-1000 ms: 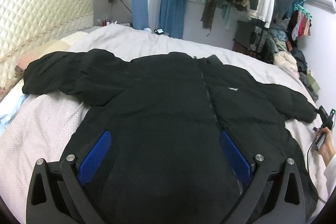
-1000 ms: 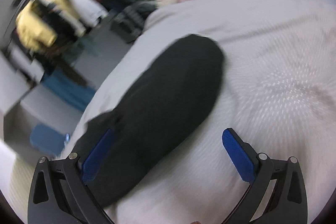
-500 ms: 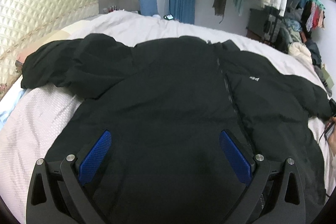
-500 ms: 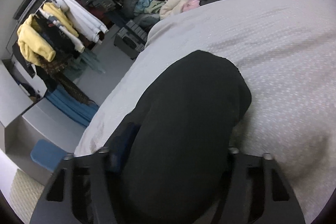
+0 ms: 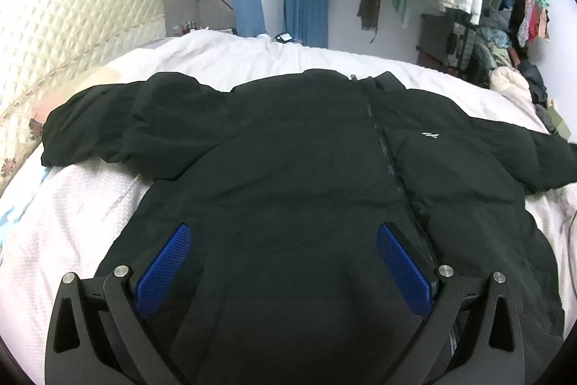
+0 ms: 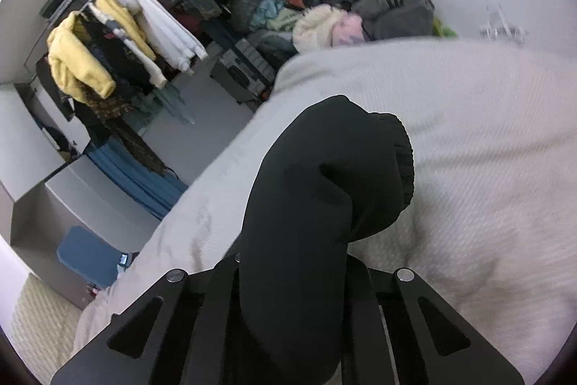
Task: Fold large clothes
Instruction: 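Lift the gripped sleeve up off the bed with the right gripper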
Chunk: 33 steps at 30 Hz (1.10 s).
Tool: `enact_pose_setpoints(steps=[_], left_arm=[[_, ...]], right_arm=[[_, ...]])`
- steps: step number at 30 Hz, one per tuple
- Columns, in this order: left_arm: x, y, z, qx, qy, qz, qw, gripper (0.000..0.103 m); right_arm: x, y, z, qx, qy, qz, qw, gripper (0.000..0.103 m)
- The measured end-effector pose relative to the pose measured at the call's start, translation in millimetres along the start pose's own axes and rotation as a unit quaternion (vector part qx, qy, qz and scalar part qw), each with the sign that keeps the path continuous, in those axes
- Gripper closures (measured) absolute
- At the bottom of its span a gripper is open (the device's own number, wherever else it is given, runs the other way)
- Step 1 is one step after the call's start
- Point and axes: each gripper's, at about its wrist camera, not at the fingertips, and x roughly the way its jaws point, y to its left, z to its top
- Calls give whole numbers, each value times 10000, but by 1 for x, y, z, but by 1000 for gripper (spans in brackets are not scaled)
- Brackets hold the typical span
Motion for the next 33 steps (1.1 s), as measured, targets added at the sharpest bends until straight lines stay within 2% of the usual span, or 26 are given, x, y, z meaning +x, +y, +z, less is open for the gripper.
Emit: enact_pose_setpoints(steps=[2,5,7,11,16,22,26,30,33], left_arm=[[-9,4,-2,-4,-59,-94,9999,0],[-20,10,-4,84,-174,33,9998,0],[-27,15,-3,43,-239,-17,9997,0],[-39,22,-4,85,-296,-33,9995,0],[-56,26,-11,311,-491,25,9983,0],[-69,35,-15,336,-624,-201,9973,0],[-74,46,-16,274,-680,-305,9968,0],[-76,60,-13,131,-731,-417,9964,0],[-79,69,-11,143,-807,-347,9960,0]], right_arm=[[-20,17,9,-64,-149,91,9998,95],[-48,51,22,-282,-328,165,9989,96],[-64,75,29,-443,-430,193,9979,96],[-98,140,41,-894,-600,339,9936,96],[-137,233,35,-1628,-799,625,9814,95],[-173,345,-3,-2454,-881,1066,9595,93],[-187,412,-44,-2901,-805,1425,9429,91],[-194,478,-100,-3288,-568,1926,9228,89],[-194,516,-144,-3523,-351,2261,9075,89]])
